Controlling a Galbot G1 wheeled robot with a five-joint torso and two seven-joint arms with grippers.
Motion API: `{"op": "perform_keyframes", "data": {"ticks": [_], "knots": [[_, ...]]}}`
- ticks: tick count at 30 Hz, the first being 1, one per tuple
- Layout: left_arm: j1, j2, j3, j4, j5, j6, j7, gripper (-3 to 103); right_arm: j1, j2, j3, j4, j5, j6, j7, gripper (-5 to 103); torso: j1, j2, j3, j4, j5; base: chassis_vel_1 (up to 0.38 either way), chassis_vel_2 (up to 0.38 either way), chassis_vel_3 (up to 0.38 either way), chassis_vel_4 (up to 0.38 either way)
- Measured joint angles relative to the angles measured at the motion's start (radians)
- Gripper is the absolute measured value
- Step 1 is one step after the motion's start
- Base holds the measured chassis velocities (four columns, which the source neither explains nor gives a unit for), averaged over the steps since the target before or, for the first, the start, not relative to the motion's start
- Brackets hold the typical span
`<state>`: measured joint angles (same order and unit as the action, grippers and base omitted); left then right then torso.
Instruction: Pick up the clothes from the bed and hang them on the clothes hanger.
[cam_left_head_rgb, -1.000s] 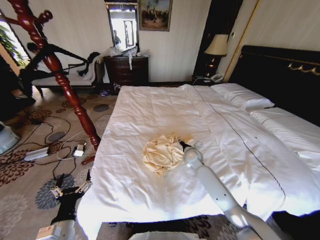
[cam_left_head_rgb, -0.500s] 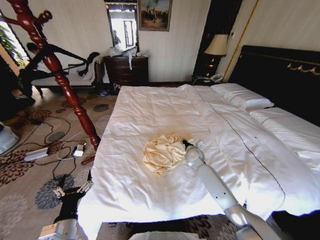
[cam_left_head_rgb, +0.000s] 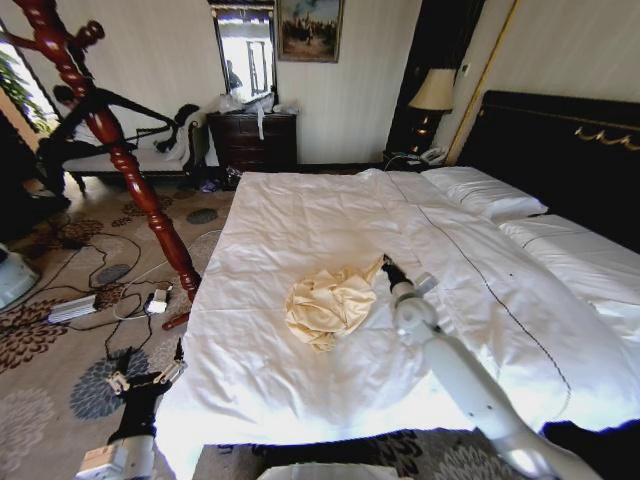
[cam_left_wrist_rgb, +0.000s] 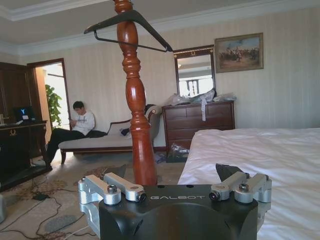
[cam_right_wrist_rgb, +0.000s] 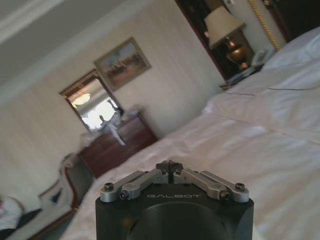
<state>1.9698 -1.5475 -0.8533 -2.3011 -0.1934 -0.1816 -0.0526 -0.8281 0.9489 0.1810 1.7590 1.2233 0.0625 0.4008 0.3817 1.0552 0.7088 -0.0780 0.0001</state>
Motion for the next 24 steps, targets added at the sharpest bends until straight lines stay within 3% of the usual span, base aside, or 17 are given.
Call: {"op": "perform_keyframes", "data": {"ticks": [3,6,9,15,24], "knots": [[0.0,0.003,0.0,0.0,-0.003,0.0,-0.002,100,0.014,-0.023,0.0,0.028,0.025,0.015,-0.021,0,0.0,0.0,0.0,0.0,0.0003,0.0,0.0,0.0,0.0],[-0.001,0.01,-0.003,-0.004,-0.012,0.001,-0.005,100,0.109,-0.114,-0.024,0.073,0.051,0.064,-0.119,0,0.0,0.0,0.0,0.0005,0.0002,0.0,0.0,0.0,0.0],[-0.003,0.012,-0.003,-0.004,-0.014,0.002,-0.006,100,0.188,-0.175,-0.031,0.113,0.089,0.071,-0.159,0,0.0,0.0,0.0,0.0001,-0.0005,0.0,0.0,0.0,0.0],[-0.003,0.017,0.0,-0.011,-0.016,0.005,-0.006,100,0.313,-0.224,-0.023,0.204,0.168,0.056,-0.162,0,0.0,0.0,0.0,0.0004,-0.0002,0.0,0.0,0.0,0.0],[-0.009,0.022,0.003,-0.003,-0.018,0.006,-0.007,100,0.393,-0.248,0.054,0.225,0.181,0.047,-0.152,0,0.0,0.0,0.0,0.0002,0.0,0.0,0.0,0.0,0.0]]}}
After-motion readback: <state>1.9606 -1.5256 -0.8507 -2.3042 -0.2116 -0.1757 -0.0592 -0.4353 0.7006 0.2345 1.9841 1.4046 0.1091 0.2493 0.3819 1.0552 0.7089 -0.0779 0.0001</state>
